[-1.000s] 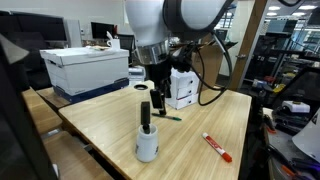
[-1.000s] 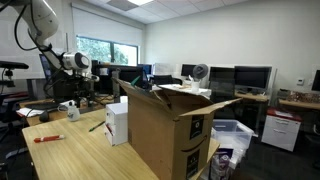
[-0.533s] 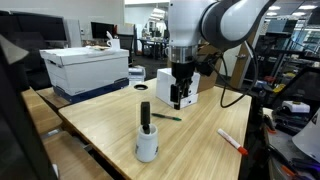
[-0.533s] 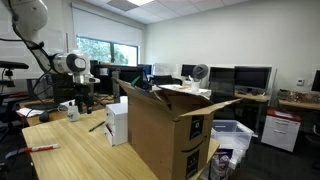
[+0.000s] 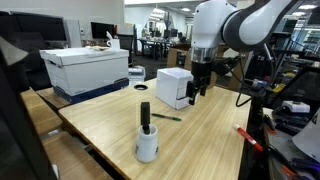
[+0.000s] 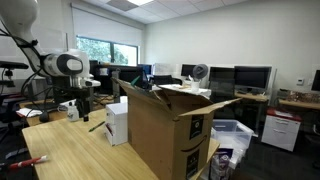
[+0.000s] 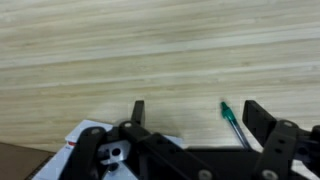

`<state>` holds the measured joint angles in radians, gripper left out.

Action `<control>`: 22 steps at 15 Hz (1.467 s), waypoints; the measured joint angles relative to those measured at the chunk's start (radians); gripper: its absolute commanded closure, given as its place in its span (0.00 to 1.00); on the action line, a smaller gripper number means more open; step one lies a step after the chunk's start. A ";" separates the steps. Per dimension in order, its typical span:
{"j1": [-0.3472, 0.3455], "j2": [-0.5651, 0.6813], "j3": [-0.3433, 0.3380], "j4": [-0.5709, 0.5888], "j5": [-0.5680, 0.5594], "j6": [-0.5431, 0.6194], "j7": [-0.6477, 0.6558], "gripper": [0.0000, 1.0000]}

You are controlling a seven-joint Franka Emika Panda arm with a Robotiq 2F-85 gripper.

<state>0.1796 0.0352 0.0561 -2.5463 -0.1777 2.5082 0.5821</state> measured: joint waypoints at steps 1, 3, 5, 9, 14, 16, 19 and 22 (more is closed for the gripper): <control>-0.011 -0.006 -0.003 -0.016 0.000 0.004 0.005 0.00; -0.028 -0.008 -0.004 -0.041 0.014 0.016 0.005 0.00; -0.033 -0.006 -0.002 -0.057 0.044 0.031 -0.007 0.00; -0.032 0.011 0.021 -0.062 0.122 0.068 -0.092 0.00; -0.032 0.072 0.054 -0.030 0.230 0.121 -0.392 0.00; -0.032 0.099 0.068 -0.011 0.236 0.121 -0.490 0.00; -0.032 0.146 0.083 0.029 0.236 0.121 -0.577 0.03; -0.030 0.203 0.086 0.078 0.214 0.121 -0.587 0.05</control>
<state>0.1491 0.2378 0.1425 -2.4683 0.0363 2.6291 -0.0052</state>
